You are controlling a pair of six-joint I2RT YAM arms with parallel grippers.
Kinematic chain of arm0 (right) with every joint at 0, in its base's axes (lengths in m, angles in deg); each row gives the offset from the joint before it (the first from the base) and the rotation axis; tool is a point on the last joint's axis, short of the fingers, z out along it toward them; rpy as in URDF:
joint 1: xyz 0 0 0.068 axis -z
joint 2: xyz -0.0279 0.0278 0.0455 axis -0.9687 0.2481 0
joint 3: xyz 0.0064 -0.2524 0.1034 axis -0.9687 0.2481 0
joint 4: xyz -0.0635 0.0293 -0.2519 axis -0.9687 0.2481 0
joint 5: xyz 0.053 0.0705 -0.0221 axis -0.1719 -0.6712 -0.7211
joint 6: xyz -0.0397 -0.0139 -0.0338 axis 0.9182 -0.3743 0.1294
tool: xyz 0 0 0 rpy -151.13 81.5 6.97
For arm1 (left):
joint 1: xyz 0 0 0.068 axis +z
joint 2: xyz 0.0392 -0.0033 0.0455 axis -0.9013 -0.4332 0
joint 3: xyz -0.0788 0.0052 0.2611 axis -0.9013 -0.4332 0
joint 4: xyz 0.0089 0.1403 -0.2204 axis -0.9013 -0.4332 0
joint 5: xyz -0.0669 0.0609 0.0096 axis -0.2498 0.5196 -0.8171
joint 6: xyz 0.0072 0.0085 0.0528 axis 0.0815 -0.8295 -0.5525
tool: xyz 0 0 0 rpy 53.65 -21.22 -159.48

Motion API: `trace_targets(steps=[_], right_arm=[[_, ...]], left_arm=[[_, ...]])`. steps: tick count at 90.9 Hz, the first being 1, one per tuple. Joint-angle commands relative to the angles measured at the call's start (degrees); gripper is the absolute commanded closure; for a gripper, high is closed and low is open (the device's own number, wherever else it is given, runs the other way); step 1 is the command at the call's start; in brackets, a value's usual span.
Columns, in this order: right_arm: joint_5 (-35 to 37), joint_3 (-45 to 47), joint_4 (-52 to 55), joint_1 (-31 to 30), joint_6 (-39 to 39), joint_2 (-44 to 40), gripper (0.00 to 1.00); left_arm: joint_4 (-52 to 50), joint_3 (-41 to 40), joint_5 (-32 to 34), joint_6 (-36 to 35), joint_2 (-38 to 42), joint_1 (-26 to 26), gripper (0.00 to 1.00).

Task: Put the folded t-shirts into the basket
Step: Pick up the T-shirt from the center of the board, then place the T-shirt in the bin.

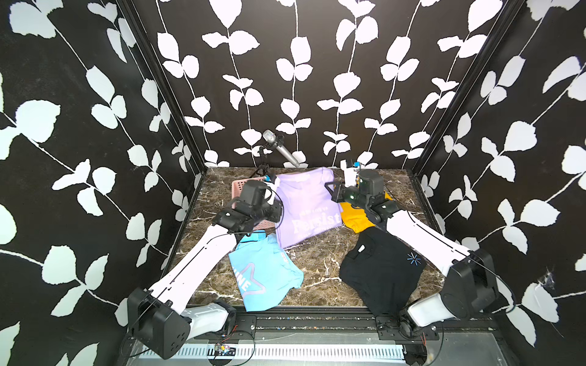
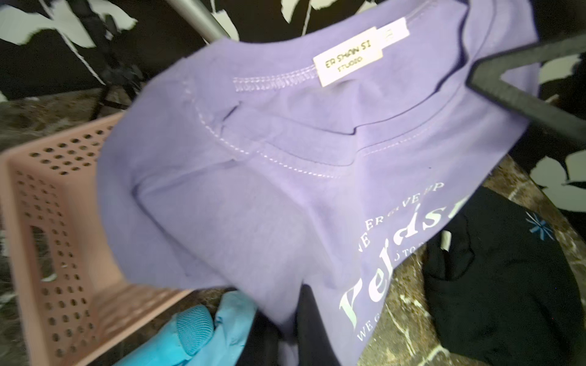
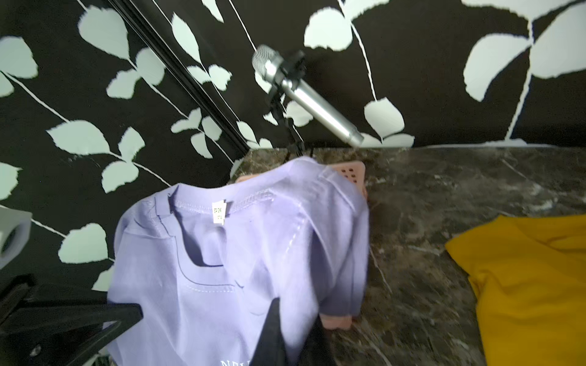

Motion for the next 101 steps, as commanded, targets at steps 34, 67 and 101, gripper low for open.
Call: trace_targets(steps=[34, 67, 101], right_arm=[[10.4, -21.3, -3.5, -7.3, -9.3, 19.3, 1.0], [14.9, -34.1, 5.3, -9.9, -10.5, 31.2, 1.0], [20.9, -43.6, 13.4, -9.9, -11.0, 40.9, 1.0]], left_arm=[[-2.0, 8.9, -5.3, -2.7, -6.7, 16.0, 1.0], [-1.9, 7.3, -1.8, -3.9, -12.0, 20.8, 1.0], [-4.4, 13.0, 2.0, -6.7, -24.7, 21.6, 1.0]])
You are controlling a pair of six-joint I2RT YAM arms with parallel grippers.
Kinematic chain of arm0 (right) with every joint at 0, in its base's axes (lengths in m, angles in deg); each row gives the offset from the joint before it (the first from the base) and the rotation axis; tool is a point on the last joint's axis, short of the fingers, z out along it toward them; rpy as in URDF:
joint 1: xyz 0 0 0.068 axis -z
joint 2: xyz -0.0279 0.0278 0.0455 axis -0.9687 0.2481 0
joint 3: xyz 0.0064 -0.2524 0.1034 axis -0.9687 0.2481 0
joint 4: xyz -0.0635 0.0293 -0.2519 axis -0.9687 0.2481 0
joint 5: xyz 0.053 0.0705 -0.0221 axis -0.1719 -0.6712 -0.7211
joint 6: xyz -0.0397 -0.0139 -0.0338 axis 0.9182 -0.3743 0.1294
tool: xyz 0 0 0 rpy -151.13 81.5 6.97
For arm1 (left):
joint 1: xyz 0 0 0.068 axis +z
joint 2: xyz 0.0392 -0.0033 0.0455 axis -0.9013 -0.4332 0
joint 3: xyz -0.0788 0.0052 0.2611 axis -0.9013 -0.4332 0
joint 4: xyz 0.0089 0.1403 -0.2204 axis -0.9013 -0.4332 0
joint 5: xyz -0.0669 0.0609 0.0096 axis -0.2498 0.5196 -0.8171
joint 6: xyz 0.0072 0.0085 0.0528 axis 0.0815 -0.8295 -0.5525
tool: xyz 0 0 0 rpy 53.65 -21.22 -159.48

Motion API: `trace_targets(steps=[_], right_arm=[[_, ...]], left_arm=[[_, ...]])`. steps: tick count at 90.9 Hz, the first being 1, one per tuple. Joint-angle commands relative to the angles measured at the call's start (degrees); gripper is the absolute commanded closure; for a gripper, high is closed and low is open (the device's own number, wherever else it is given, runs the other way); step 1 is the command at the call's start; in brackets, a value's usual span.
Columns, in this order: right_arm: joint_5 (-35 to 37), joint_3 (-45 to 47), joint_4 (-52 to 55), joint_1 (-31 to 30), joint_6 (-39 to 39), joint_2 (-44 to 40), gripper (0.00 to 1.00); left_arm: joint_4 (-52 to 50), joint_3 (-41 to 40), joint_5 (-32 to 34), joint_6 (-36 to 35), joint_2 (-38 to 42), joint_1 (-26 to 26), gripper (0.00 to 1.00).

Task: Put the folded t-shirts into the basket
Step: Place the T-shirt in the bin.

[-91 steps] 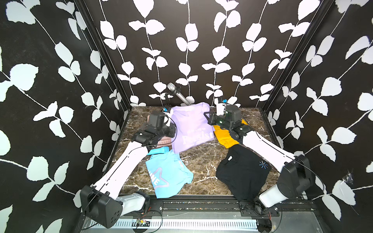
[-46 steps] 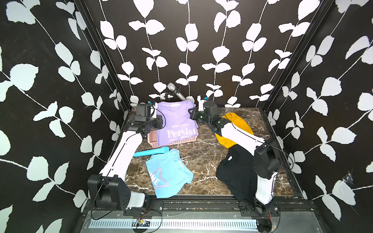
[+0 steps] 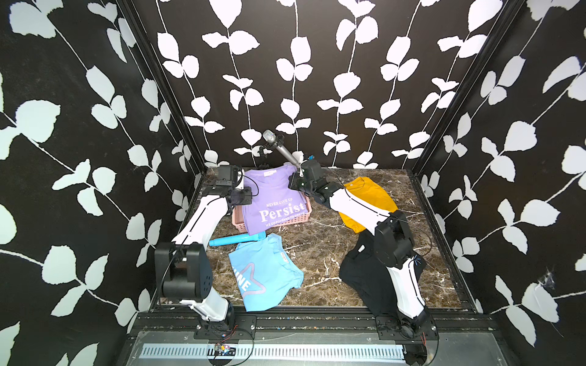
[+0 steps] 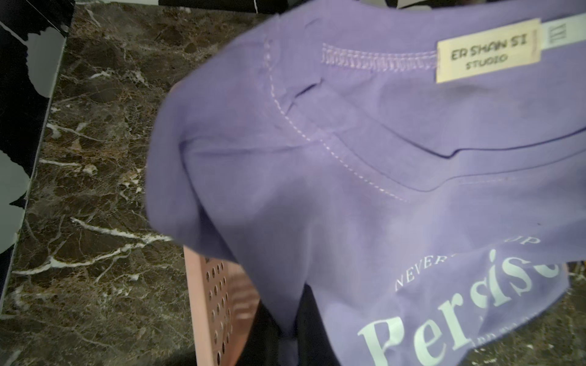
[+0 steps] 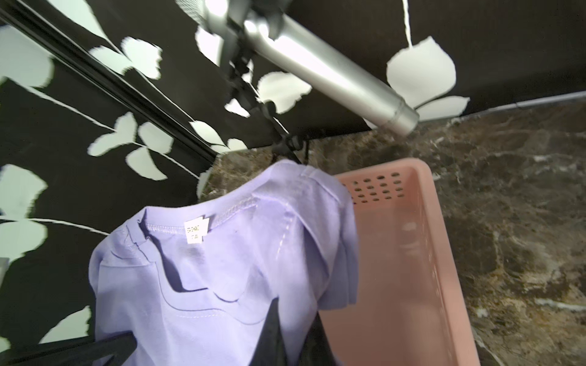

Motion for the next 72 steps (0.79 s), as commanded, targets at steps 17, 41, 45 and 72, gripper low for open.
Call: trace_targets(steps=[17, 41, 45, 72], right_arm=[[5.3, -7.2, 4.0, 0.0, 0.2, 6.2, 1.0], [7.0, -10.9, 7.0, 0.1, 1.0, 10.3, 1.0], [7.3, -11.1, 7.3, 0.0, 1.0, 10.9, 1.0], [10.4, -12.8, 9.5, -0.2, 1.9, 14.0, 1.0]], left_arm=[[-4.3, 9.1, 2.8, -3.3, -8.7, 0.5, 1.0], [-6.9, 14.2, 6.1, -5.2, -15.5, 0.5, 1.0], [-7.6, 15.1, 6.3, -5.4, -16.8, 0.5, 1.0], [-8.8, 19.1, 7.5, -5.6, -22.7, 0.5, 1.0]])
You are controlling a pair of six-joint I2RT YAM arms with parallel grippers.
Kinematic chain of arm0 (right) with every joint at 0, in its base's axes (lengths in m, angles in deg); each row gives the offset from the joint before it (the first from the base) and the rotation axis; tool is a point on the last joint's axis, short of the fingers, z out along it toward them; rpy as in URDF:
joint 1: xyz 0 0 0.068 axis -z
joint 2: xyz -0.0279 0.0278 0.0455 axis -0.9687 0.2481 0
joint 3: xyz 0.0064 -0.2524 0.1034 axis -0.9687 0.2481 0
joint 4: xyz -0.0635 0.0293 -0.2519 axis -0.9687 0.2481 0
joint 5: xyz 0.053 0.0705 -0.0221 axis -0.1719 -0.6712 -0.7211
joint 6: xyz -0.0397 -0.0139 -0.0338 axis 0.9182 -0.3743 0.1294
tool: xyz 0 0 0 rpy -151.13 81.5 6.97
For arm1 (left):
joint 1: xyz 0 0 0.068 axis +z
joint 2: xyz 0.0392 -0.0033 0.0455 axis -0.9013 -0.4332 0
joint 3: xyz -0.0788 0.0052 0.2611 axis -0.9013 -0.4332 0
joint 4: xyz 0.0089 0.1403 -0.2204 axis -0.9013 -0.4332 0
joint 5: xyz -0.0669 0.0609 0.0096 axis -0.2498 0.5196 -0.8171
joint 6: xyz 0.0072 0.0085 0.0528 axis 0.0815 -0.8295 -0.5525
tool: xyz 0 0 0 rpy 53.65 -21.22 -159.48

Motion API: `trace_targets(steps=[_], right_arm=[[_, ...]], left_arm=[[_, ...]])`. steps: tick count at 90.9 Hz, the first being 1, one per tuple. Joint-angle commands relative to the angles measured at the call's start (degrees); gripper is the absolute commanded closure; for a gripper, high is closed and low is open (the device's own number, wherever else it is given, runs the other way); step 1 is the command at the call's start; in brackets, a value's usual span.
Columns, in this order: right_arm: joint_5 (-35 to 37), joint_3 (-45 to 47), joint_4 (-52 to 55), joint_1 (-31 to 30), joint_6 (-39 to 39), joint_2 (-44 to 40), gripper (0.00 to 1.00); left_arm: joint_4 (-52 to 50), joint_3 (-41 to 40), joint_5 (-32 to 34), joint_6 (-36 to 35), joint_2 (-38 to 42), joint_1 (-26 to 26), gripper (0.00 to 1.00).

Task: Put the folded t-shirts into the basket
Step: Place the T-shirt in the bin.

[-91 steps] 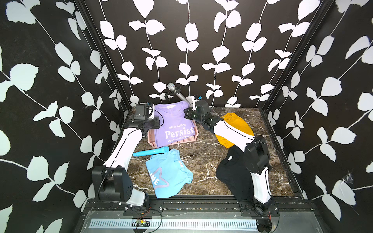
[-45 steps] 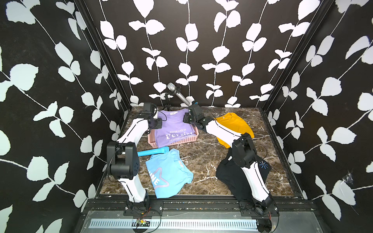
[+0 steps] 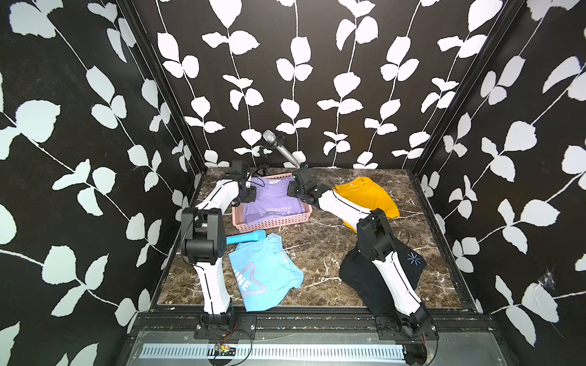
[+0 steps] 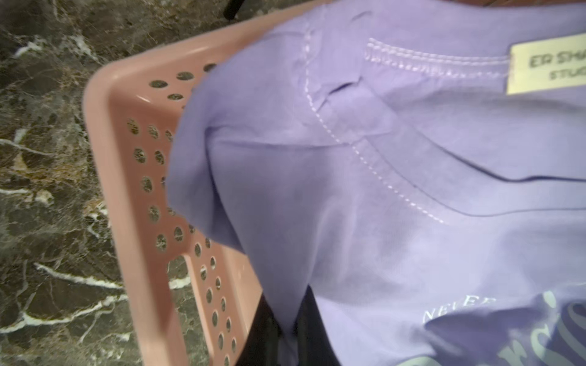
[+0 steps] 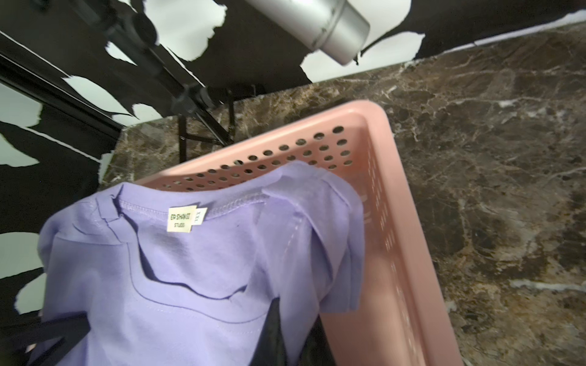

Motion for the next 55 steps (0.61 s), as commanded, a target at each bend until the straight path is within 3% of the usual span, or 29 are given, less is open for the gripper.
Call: trace_targets(steps=[1, 44, 55], right_arm=[[3.8, -2.5, 1.1, -0.2, 1.4, 1.6, 1.0], [5.3, -12.3, 6.0, -0.1, 4.6, 8.9, 1.0], [6.2, -14.5, 7.3, 0.0, 5.7, 10.3, 1.0]], left_arm=[[-2.2, 2.5, 2.5, -0.8, -1.1, 0.5, 1.0], [-2.2, 5.2, 4.9, -1.4, -4.8, 0.5, 1.0], [-2.9, 5.0, 5.2, -1.1, -4.5, 0.4, 0.93]])
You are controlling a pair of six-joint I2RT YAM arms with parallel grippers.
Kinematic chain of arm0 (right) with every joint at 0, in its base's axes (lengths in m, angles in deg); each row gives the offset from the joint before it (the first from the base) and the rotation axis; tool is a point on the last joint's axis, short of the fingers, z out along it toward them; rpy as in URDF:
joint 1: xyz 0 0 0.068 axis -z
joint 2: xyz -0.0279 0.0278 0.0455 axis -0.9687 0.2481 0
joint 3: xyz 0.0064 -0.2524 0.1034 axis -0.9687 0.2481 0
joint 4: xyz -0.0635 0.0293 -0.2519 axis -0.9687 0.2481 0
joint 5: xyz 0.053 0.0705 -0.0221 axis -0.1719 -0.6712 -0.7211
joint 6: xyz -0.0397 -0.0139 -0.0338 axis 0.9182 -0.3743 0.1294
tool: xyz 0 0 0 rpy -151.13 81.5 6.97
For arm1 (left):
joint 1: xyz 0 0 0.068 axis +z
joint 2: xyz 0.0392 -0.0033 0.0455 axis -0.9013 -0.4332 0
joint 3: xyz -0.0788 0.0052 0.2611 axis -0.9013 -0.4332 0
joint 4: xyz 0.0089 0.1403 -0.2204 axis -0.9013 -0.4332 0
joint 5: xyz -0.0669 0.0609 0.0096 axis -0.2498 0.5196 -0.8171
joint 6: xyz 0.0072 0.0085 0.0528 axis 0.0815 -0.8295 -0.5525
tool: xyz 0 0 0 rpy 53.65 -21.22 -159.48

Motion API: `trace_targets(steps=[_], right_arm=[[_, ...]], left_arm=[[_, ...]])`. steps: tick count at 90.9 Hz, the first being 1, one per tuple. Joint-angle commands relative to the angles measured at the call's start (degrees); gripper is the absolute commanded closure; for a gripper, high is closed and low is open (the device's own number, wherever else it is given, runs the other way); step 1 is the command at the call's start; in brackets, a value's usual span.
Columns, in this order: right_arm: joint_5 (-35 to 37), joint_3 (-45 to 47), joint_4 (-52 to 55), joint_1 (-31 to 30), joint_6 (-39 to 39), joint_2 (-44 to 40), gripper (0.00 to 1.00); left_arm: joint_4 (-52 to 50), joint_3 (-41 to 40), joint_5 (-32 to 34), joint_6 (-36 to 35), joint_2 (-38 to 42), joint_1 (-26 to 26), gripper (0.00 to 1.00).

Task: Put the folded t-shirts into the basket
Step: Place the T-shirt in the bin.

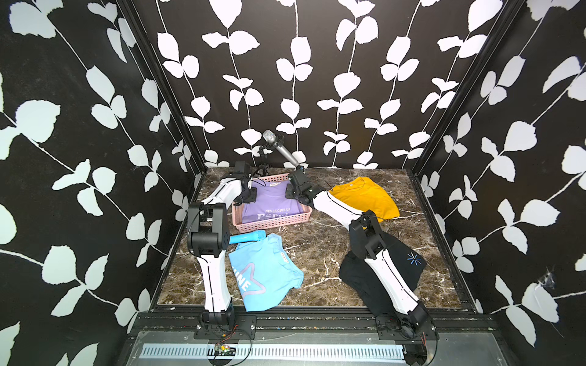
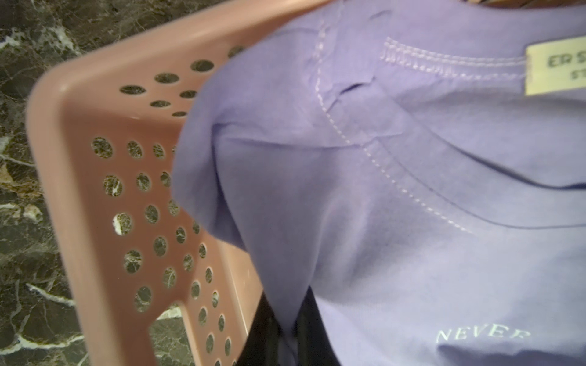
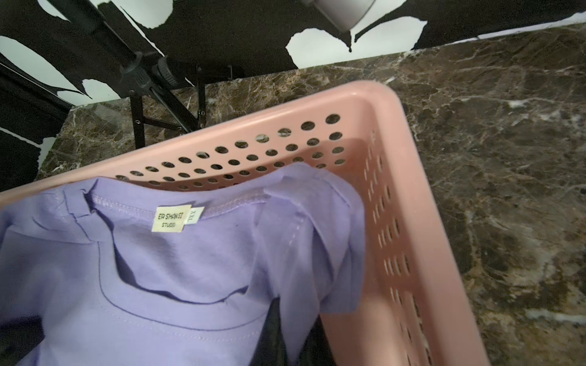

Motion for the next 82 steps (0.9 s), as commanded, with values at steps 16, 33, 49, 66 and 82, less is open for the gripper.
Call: trace_targets(steps=[16, 33, 49, 66, 82], right_arm=[[2.1, -6.8, 4.3, 1.0, 3.7, 2.9, 0.77], [-2.4, -7.5, 3.5, 1.6, 6.6, 0.9, 0.63], [-6.2, -3.4, 2.7, 1.6, 9.6, -3.7, 0.57], [-9.3, 9.0, -0.9, 1.6, 13.7, -12.2, 0.43], [-11.8, 23.3, -7.5, 1.6, 15.1, -20.9, 0.35]], left_arm=[[-1.2, -1.0, 0.9, 1.0, 3.9, 0.5, 0.75], [0.7, -4.3, -1.8, 2.9, 9.0, 0.5, 0.61], [3.7, -9.7, -3.4, 5.4, 16.1, 0.5, 0.53], [7.6, -17.2, 1.7, 8.1, 24.5, 0.6, 0.5], [11.3, -21.7, 5.2, 9.8, 26.7, 2.5, 0.45]])
